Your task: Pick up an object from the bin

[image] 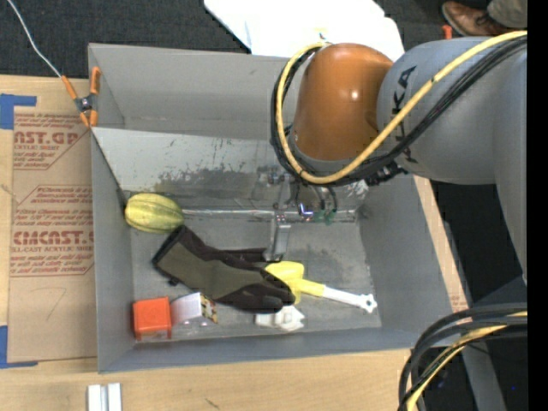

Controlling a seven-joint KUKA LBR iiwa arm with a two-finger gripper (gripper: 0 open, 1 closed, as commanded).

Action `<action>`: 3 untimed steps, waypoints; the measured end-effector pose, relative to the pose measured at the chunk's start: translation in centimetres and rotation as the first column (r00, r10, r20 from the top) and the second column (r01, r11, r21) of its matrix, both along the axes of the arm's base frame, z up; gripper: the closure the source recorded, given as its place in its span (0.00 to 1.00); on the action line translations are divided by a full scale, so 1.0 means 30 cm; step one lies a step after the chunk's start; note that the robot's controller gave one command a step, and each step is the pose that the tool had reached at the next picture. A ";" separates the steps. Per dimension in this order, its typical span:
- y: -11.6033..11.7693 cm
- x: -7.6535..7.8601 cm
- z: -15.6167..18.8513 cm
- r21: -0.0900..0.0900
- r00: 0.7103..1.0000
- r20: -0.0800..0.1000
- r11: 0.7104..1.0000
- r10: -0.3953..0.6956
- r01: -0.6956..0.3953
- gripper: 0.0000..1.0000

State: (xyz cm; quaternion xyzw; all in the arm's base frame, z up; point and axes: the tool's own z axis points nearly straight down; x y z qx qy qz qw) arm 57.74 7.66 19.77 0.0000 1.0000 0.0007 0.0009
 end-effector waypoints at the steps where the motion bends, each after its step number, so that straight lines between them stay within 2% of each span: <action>1: 0.000 0.000 0.000 0.000 1.000 0.000 1.000 0.000 0.000 0.00; 2: 0.036 -0.031 -0.245 0.002 0.997 0.005 0.997 -0.076 0.076 0.00; 3: 0.122 -0.045 -0.309 0.001 0.999 0.000 0.999 -0.045 0.045 0.00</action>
Offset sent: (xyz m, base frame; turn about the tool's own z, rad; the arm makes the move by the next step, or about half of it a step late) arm -0.0170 0.0168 -0.1222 0.1235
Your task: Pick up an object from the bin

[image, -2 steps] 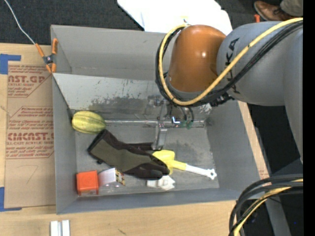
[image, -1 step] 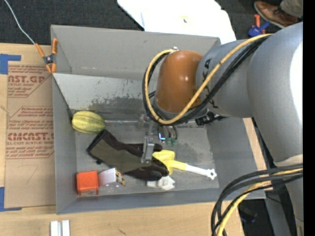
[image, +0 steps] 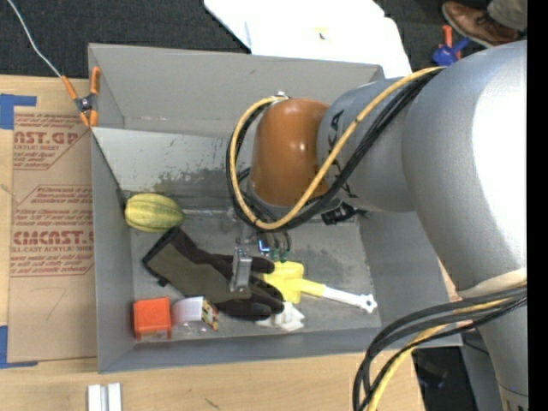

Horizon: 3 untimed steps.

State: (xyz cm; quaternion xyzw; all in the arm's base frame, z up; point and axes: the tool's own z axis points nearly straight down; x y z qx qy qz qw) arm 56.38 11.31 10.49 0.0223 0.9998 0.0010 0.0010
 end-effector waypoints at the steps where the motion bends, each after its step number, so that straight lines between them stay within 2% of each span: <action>1: -0.016 -0.004 -0.114 0.003 0.988 0.002 0.988 -0.151 0.151 1.00; 3: -0.016 -0.006 -0.106 0.002 0.988 0.000 0.988 -0.151 0.151 1.00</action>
Offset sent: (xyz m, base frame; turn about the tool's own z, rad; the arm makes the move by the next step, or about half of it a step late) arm 0.0000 0.0000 0.0000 0.0000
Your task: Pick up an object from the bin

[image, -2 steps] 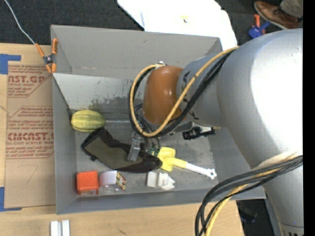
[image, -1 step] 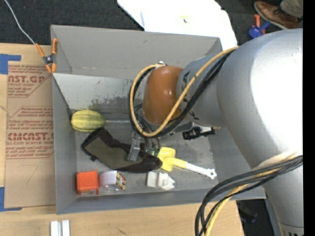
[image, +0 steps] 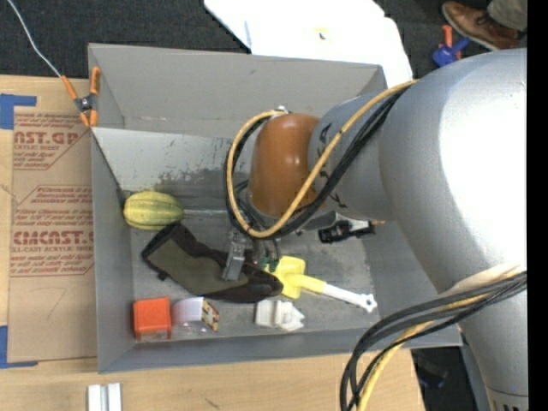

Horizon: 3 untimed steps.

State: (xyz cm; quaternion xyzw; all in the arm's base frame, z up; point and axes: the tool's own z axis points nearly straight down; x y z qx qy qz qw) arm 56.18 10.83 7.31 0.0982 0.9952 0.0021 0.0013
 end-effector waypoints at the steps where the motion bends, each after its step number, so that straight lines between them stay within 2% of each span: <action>1: -0.051 -0.041 0.006 0.000 0.991 0.007 0.991 0.131 -0.131 1.00; 2: -0.053 -0.044 -0.001 0.001 0.991 0.007 0.991 0.134 -0.134 1.00; 3: -0.036 -0.055 0.247 0.001 0.990 0.001 0.990 0.143 -0.143 1.00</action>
Offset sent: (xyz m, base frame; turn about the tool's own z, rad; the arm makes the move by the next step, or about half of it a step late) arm 0.0000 0.0000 0.0000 0.0000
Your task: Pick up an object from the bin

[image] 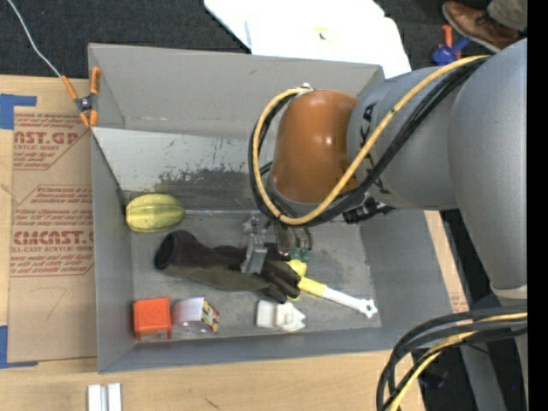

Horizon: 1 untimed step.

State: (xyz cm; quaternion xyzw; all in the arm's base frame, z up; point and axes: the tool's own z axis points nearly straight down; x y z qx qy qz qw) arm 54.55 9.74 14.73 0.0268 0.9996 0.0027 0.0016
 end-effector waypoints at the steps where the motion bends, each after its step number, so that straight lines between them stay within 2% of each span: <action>1: 0.065 -0.029 -0.237 0.002 1.000 0.008 1.000 -0.015 0.015 1.00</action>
Offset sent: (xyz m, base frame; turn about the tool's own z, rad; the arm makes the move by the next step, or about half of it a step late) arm 0.0000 0.0000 0.0000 0.0000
